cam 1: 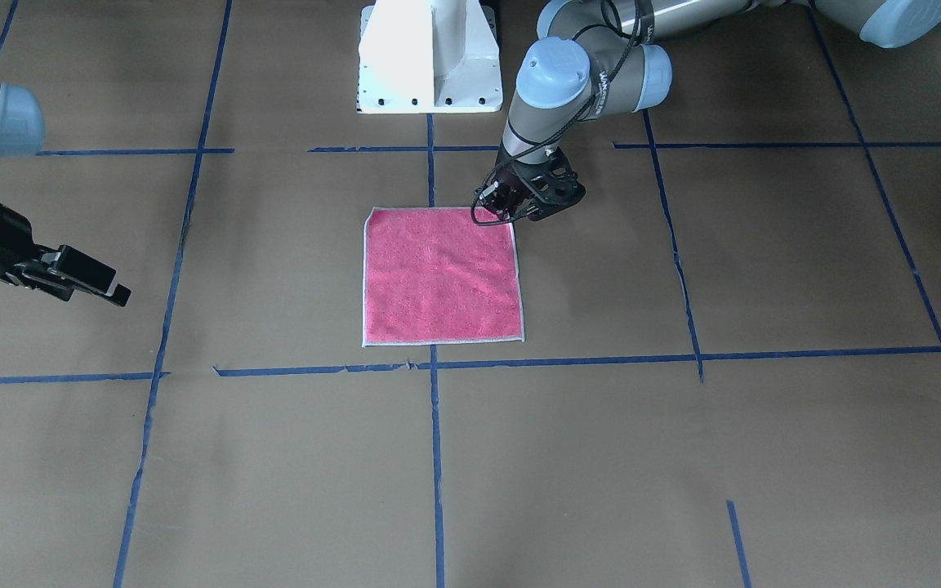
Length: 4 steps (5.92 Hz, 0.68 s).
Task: Fold towel twice with both arms
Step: 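Grip the towel edge with the left gripper while the right arm approaches, then move the right gripper to the towel edge nearest the right arm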
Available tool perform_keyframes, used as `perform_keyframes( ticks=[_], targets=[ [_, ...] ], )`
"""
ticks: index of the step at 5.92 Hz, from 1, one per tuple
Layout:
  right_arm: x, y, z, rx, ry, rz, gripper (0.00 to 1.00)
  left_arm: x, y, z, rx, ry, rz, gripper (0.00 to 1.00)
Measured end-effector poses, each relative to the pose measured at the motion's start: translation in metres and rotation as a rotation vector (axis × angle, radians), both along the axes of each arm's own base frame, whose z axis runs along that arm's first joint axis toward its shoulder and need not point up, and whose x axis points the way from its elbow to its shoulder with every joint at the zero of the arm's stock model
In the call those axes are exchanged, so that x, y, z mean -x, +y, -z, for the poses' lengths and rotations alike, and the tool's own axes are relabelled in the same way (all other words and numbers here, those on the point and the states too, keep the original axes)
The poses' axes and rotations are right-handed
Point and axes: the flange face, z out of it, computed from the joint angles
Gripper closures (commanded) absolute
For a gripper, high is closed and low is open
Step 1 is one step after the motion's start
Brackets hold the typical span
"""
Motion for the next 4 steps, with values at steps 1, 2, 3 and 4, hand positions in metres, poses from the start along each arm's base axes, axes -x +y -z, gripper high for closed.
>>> perform_keyframes(
  ticks=[1,2,3,4],
  targets=[
    [0.002,0.000,0.002,-0.005,0.003,-0.002,0.00,0.001,0.001,0.001,-0.002,0.003,-0.004,1.00],
    [0.012,0.002,0.005,-0.014,0.013,-0.001,0.00,0.003,0.001,0.003,-0.003,0.008,-0.004,1.00],
    [0.039,0.008,0.014,-0.009,0.027,-0.005,0.00,0.004,0.000,0.005,-0.005,0.012,-0.004,1.00],
    [0.081,0.018,0.036,0.021,0.036,-0.033,0.00,0.005,0.000,0.006,-0.006,0.013,-0.002,1.00]
  ],
)
